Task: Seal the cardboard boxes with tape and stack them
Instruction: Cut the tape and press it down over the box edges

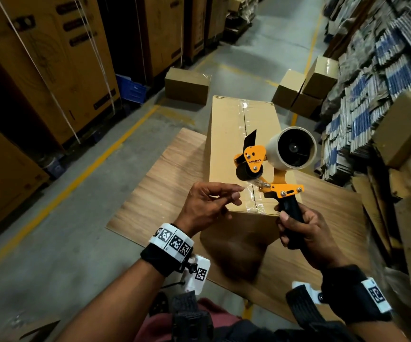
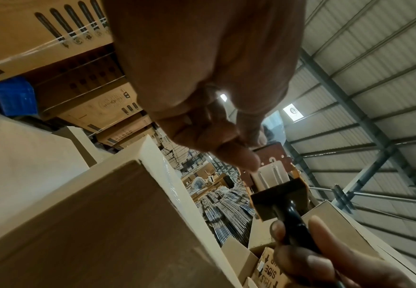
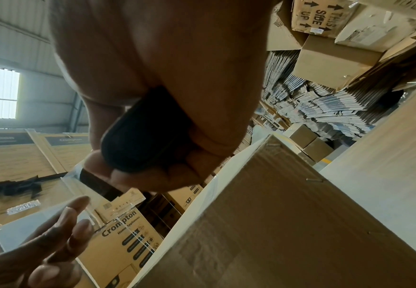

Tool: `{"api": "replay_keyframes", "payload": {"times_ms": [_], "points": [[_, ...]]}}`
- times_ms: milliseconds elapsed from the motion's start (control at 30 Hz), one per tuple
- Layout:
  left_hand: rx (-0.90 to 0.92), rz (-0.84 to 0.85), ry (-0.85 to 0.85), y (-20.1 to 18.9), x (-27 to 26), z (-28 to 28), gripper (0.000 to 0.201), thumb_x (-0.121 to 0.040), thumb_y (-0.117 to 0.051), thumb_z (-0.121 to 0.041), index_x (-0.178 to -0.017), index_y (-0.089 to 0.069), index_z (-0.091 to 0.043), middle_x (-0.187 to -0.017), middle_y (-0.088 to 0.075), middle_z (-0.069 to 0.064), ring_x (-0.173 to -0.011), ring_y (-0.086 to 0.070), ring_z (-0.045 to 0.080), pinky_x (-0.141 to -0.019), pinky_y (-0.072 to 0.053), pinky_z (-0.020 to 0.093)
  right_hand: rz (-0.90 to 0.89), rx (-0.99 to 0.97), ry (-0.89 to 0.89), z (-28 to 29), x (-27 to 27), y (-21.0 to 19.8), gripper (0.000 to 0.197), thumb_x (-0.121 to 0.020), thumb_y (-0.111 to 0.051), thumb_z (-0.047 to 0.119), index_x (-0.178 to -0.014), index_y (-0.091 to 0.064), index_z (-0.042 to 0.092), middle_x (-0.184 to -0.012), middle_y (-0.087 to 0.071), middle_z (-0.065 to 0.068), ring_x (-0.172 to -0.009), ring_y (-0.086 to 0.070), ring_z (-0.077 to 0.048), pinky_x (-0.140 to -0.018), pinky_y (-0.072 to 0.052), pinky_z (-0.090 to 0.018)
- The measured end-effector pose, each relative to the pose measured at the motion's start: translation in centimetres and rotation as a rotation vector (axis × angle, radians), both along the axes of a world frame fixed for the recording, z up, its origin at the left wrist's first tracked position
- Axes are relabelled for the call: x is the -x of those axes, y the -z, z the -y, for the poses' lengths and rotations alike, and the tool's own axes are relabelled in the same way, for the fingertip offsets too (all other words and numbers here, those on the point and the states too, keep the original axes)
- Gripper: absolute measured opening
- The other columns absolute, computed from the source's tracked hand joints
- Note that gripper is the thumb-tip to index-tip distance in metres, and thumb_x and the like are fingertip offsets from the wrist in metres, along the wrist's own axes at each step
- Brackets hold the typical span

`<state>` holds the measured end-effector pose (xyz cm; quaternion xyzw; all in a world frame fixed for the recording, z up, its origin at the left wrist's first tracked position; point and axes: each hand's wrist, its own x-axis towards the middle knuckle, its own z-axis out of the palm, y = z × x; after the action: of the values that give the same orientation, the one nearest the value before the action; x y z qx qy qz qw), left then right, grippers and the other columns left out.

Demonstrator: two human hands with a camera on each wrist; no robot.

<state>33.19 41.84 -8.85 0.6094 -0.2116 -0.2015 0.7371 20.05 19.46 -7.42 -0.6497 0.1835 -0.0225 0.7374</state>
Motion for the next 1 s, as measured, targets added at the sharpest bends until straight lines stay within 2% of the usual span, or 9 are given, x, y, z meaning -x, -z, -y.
{"api": "replay_keyframes", "payload": {"times_ms": [100,167,233,367,600,667,800,900,1000], "points": [[-0.001,-0.092,0.038,-0.3,-0.4,-0.5,0.023,-0.096,-0.066,0.004,-0.119,-0.073,0.004,-0.092,-0.072,0.033,-0.053,-0.069,0.010,-0.043,-0.047,0.017,0.002,0.033,-0.001,0.1,0.0,0.1,0.031,-0.085,-0.069,0.017,-0.111,-0.063,0.001,-0.072,-0.053,-0.014,-0.049,-0.048,-0.022,-0.045,-0.036,-0.024],[-0.018,-0.127,0.106,0.0,-1.0,-1.0,0.022,-0.094,-0.071,-0.006,-0.115,-0.077,-0.004,-0.093,-0.076,0.026,-0.055,-0.070,0.017,-0.042,-0.048,0.022,0.002,0.049,-0.012,0.4,0.2,0.2,0.029,-0.086,-0.069,0.014,-0.111,-0.063,0.001,-0.072,-0.053,-0.014,-0.050,-0.048,-0.023,-0.045,-0.036,-0.024],[-0.033,-0.158,0.183,0.2,-1.5,-1.5,0.023,-0.093,-0.072,-0.009,-0.115,-0.078,-0.010,-0.097,-0.078,0.021,-0.064,-0.074,0.020,-0.048,-0.054,0.025,0.003,0.067,-0.021,0.7,0.5,0.2,0.028,-0.085,-0.069,0.012,-0.110,-0.064,0.001,-0.072,-0.053,-0.015,-0.051,-0.048,-0.023,-0.045,-0.036,-0.024],[0.011,-0.228,0.308,0.0,-2.0,-2.3,0.024,-0.099,-0.063,0.001,-0.122,-0.071,0.001,-0.116,-0.075,0.023,-0.081,-0.077,0.024,-0.062,-0.063,0.030,-0.007,0.060,-0.035,1.2,0.9,0.3,0.022,-0.083,-0.070,0.010,-0.104,-0.067,0.004,-0.073,-0.051,-0.017,-0.052,-0.048,-0.023,-0.045,-0.034,-0.023],[-0.028,-0.560,0.282,-1.3,-1.5,-1.2,0.068,-0.098,-0.054,-0.064,-0.107,-0.075,0.000,-0.117,-0.074,0.023,-0.077,-0.075,0.023,-0.061,-0.061,0.027,0.010,0.106,-0.050,1.7,1.1,0.3,0.023,-0.084,-0.076,0.009,-0.105,-0.067,0.004,-0.072,-0.052,-0.017,-0.052,-0.050,-0.025,-0.045,-0.033,-0.024],[-0.051,-0.605,0.235,-1.3,-1.1,-0.6,0.061,-0.093,-0.062,-0.056,-0.101,-0.074,0.003,-0.112,-0.075,0.024,-0.076,-0.075,0.022,-0.062,-0.062,0.025,0.011,0.124,-0.042,1.7,1.1,0.2,0.027,-0.082,-0.074,0.011,-0.106,-0.066,0.001,-0.069,-0.051,-0.016,-0.052,-0.049,-0.025,-0.045,-0.033,-0.023],[-0.036,-0.684,0.191,-1.3,-0.5,-0.2,0.022,-0.081,-0.081,-0.014,-0.096,-0.074,-0.001,-0.099,-0.076,0.021,-0.076,-0.076,0.021,-0.062,-0.062,0.024,0.021,0.160,-0.044,1.9,1.2,0.1,0.027,-0.082,-0.071,0.013,-0.106,-0.067,0.002,-0.067,-0.055,-0.016,-0.052,-0.050,-0.027,-0.045,-0.034,-0.024],[-0.070,-0.768,0.185,-1.2,-0.8,-0.4,0.038,-0.080,-0.079,0.002,-0.117,-0.071,-0.001,-0.101,-0.076,0.022,-0.081,-0.077,0.021,-0.059,-0.061,0.022,0.025,0.183,-0.058,2.2,1.4,0.1,0.018,-0.083,-0.076,0.012,-0.100,-0.070,0.010,-0.064,-0.056,-0.017,-0.052,-0.050,-0.027,-0.046,-0.034,-0.025],[-0.128,-0.841,0.247,-1.4,-1.5,-0.9,0.048,-0.076,-0.079,-0.001,-0.123,-0.070,0.003,-0.105,-0.075,0.021,-0.080,-0.075,0.017,-0.060,-0.061,0.019,0.055,0.225,-0.097,2.5,1.8,0.1,0.017,-0.084,-0.082,0.012,-0.098,-0.072,0.015,-0.060,-0.054,-0.021,-0.051,-0.048,-0.025,-0.047,-0.033,-0.025]]}}
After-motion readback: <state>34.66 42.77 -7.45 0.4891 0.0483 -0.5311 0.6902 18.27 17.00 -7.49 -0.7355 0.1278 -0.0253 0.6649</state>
